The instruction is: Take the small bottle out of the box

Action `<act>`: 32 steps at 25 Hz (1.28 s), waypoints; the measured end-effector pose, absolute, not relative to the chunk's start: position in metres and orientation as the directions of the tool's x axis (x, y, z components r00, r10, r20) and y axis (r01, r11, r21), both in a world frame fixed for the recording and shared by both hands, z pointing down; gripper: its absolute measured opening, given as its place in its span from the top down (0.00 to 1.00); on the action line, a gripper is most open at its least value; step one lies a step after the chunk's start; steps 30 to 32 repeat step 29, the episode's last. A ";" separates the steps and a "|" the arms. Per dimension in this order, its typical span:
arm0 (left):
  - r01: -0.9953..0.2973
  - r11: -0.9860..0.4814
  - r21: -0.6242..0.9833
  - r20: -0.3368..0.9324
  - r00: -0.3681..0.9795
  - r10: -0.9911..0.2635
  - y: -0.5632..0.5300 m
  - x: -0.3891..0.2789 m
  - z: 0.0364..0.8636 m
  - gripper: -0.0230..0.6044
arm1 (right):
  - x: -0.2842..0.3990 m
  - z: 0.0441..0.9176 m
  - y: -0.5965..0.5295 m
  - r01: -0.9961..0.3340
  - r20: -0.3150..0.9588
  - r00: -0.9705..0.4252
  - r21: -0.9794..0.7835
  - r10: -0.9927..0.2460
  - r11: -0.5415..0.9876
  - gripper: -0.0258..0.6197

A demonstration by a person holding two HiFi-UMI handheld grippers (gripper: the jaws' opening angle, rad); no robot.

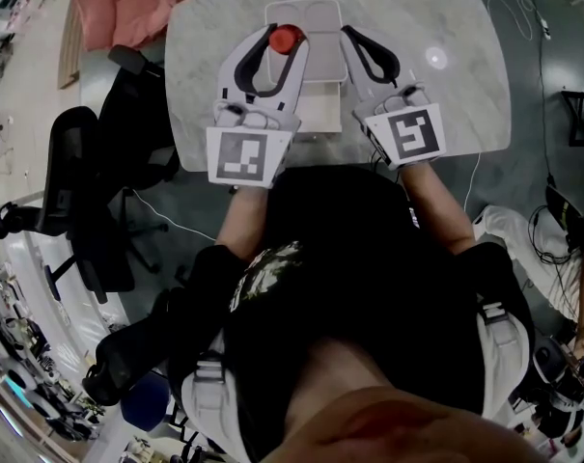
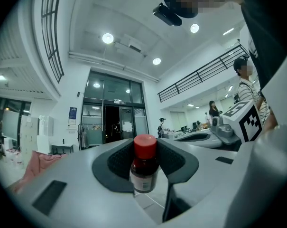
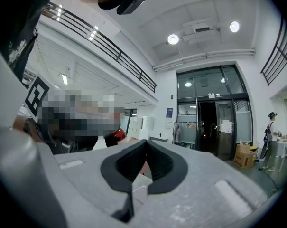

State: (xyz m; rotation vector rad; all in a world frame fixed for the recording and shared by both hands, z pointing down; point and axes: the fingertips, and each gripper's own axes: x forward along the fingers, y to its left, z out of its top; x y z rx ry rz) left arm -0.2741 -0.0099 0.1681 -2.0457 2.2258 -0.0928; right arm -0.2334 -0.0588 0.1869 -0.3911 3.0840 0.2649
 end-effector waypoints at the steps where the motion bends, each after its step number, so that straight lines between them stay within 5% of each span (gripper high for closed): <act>1: -0.989 0.088 -0.121 -0.045 -0.083 -0.996 -0.011 -0.275 0.168 0.72 | -0.234 0.187 -0.060 -0.251 -0.040 -0.968 0.166 -0.247 0.954 0.97; 32: -0.991 0.087 -0.106 -0.014 -0.086 -0.996 -0.010 -0.278 0.183 0.72 | -0.231 0.193 -0.054 -0.265 -0.017 -0.964 0.189 -0.267 0.945 0.97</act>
